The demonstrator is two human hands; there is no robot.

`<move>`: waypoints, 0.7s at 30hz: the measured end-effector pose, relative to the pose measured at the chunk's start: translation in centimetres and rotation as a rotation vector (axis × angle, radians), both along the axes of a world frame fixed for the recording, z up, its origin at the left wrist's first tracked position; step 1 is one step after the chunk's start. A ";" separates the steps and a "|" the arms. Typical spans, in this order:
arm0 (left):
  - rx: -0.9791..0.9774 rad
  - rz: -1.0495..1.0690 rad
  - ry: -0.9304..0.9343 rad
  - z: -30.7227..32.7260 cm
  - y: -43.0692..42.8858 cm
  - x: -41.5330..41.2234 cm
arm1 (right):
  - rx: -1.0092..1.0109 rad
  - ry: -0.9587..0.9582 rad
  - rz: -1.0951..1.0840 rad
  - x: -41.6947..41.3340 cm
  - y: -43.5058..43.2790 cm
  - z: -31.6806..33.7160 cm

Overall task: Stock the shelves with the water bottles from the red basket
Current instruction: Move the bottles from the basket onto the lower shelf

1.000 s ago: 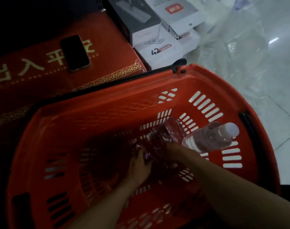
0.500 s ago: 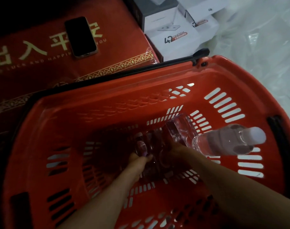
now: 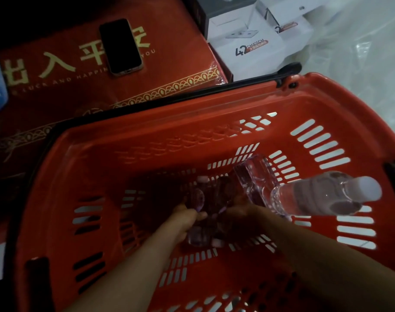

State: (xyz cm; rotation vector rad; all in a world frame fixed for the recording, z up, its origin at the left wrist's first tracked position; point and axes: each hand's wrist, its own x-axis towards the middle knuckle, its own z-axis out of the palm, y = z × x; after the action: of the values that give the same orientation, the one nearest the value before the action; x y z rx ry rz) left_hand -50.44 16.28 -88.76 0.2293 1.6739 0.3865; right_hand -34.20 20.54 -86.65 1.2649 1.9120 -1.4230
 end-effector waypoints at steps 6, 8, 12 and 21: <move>-0.082 0.110 0.282 -1.1 -1.2 -3.8 | 0.047 -0.147 -0.044 -4.8 -0.8 -0.4; -0.109 0.105 0.353 -1.0 -1.8 -4.4 | 0.394 -0.219 0.095 -5.8 -0.6 0.6; -0.118 0.093 0.368 -1.1 -2.1 -4.9 | 0.514 -0.176 0.309 -6.2 -0.7 -1.1; -0.148 0.064 0.337 -0.9 -2.0 -5.7 | 0.245 -0.207 -0.317 -4.1 -0.8 -3.2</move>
State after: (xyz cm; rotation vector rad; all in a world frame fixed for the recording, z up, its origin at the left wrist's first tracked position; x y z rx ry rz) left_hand -56.13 14.25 -89.67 0.1357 2.0358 0.2794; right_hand -38.30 19.69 -89.82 1.8227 1.8446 -1.1648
